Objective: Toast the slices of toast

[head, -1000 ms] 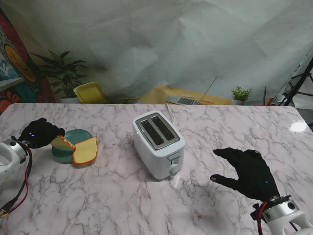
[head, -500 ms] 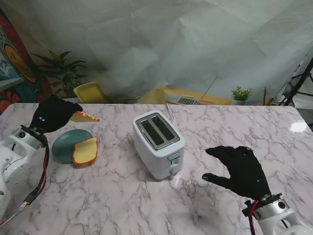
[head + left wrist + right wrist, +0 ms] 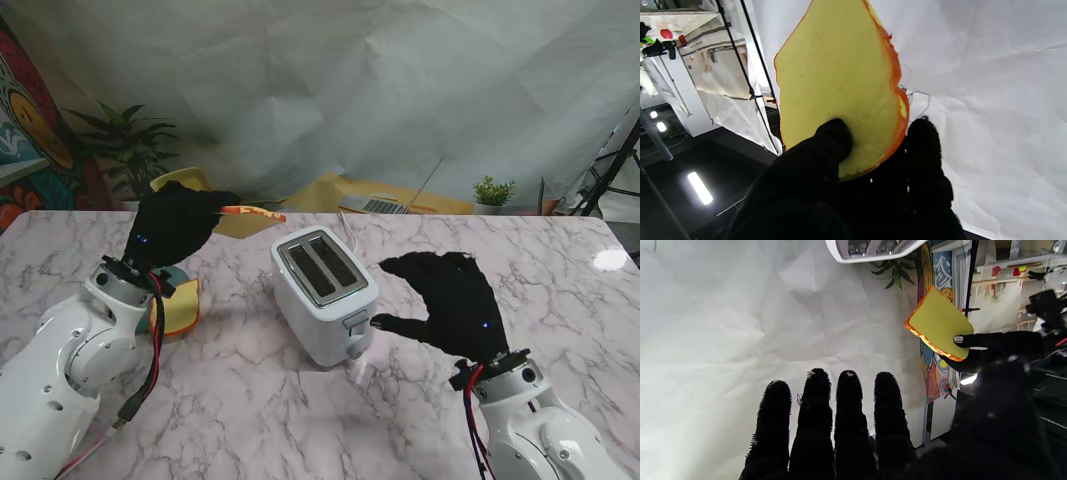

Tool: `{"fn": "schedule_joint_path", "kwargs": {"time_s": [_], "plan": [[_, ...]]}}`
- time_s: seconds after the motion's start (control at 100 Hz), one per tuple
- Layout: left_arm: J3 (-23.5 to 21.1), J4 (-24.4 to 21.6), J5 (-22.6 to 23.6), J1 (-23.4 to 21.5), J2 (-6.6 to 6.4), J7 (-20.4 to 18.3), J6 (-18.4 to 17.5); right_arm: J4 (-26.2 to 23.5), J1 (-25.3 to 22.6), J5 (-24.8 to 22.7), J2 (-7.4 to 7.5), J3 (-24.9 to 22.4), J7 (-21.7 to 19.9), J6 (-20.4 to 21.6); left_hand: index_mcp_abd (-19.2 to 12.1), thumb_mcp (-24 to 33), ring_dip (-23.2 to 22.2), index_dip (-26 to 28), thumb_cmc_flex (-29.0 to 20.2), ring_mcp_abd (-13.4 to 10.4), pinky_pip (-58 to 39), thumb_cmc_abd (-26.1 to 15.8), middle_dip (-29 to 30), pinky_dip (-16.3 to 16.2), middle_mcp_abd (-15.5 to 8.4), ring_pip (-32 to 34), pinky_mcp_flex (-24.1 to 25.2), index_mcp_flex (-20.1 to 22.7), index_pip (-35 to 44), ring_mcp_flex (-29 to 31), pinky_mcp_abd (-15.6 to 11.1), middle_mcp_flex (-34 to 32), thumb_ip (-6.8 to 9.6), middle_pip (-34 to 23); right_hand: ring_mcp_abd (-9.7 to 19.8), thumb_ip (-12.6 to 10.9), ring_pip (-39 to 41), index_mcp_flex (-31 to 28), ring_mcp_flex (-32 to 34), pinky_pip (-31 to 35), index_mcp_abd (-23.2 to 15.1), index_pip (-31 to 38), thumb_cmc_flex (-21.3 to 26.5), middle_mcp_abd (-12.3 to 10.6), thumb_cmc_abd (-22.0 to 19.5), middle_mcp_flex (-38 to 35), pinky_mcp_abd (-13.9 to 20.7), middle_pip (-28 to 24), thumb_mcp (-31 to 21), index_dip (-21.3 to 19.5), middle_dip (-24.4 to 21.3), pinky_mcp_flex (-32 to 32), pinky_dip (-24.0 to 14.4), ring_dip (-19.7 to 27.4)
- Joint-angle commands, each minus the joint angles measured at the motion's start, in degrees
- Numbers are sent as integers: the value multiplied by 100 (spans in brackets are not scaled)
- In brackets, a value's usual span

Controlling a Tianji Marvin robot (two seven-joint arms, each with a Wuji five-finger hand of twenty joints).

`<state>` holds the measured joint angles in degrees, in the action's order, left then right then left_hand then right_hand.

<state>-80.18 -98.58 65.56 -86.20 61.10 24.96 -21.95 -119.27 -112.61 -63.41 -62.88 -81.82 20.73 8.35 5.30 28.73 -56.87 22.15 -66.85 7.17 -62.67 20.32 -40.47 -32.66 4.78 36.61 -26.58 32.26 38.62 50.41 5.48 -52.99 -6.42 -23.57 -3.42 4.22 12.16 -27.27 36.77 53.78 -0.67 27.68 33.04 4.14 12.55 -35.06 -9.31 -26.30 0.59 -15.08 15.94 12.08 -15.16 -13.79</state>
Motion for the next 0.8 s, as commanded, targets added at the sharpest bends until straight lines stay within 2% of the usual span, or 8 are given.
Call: {"fn": "schedule_joint_path", "kwargs": {"time_s": [0.0, 0.01, 0.03, 0.04, 0.07, 0.36, 0.52, 0.79], "plan": [[123, -164, -71, 23, 83, -155, -82, -51, 161, 49, -43, 100, -17, -57, 136, 569, -131, -94, -207, 172, 166, 62, -116, -140, -386, -8, -56, -214, -226, 298, -89, -412, -36, -169, -9, 20, 280, -15, 95, 113, 220, 168, -95, 117, 291, -39, 167, -180, -758, -13, 30, 34, 2, 129], [140, -173, -101, 23, 88, -173, -92, -49, 187, 55, -44, 125, -15, -71, 144, 572, -132, -96, -203, 177, 165, 66, -116, -142, -386, -9, -64, -230, -242, 303, -85, -415, -38, -168, -9, 20, 280, -15, 95, 113, 220, 168, -95, 117, 291, -39, 167, -180, -758, -13, 30, 34, 2, 129], [173, -190, -160, 25, 97, -210, -113, -41, 239, 65, -46, 176, -3, -102, 163, 603, -130, -118, -187, 176, 174, 72, -104, -149, -396, -28, -70, -246, -339, 315, -74, -427, -42, -155, -24, 122, 294, -34, 109, 161, 264, 197, -1041, 127, 805, -41, 192, -215, -2702, 46, 42, 72, 10, 139], [192, -197, -189, 26, 102, -227, -124, -35, 269, 70, -48, 205, 7, -119, 168, 608, -131, -125, -183, 179, 173, 72, -102, -152, -398, -29, -77, -266, -367, 323, -71, -430, -43, -153, -32, 387, 308, -49, 151, 174, 240, 214, -1747, 139, 1149, -60, 178, -239, -4273, 47, 56, 82, 6, 117], [246, -217, -260, 34, 114, -270, -149, -14, 353, 86, -55, 284, 45, -163, 175, 630, -128, -162, -160, 176, 174, 94, -92, -162, -419, -37, -99, -306, -485, 350, -78, -451, -50, -146, -47, 479, 317, -73, 177, 188, 236, 230, -1937, 140, 1291, -82, 169, -251, -4757, 42, 62, 111, 0, 109], [746, -329, -584, 221, 157, -577, -257, 5, 982, 277, -99, 935, 30, -601, 447, 785, -51, -281, 14, 255, 172, 254, 39, -219, -552, -131, -333, -158, -827, 534, -55, -610, -90, -59, -243, 540, 447, -341, 538, 366, 308, 456, -1890, 268, 1696, -312, 39, -415, -5242, -80, 129, 416, -77, 52], [1057, -267, -566, 350, 186, -381, -160, 45, 1215, 275, -102, 1188, -3, -732, 96, 819, 204, 181, 157, 31, 97, 374, 187, -317, -662, -45, -511, -7, 1232, 787, -14, -776, -139, 6, -235, 548, 438, -384, 631, 396, 323, 479, -1881, 262, 1755, -388, 20, -419, -5304, -106, 127, 460, -89, 44], [1631, -58, -864, 604, 272, -298, -49, 202, 1508, 241, -113, 1518, 13, -986, 265, 889, 310, 114, 234, 54, -19, 530, 329, -383, -617, 72, -636, -85, 1483, 924, 28, -931, -168, 53, -393, 540, 506, -500, 960, 541, 367, 544, -1745, 322, 1948, -533, -198, -504, -5478, -146, 161, 725, -140, -13]]}}
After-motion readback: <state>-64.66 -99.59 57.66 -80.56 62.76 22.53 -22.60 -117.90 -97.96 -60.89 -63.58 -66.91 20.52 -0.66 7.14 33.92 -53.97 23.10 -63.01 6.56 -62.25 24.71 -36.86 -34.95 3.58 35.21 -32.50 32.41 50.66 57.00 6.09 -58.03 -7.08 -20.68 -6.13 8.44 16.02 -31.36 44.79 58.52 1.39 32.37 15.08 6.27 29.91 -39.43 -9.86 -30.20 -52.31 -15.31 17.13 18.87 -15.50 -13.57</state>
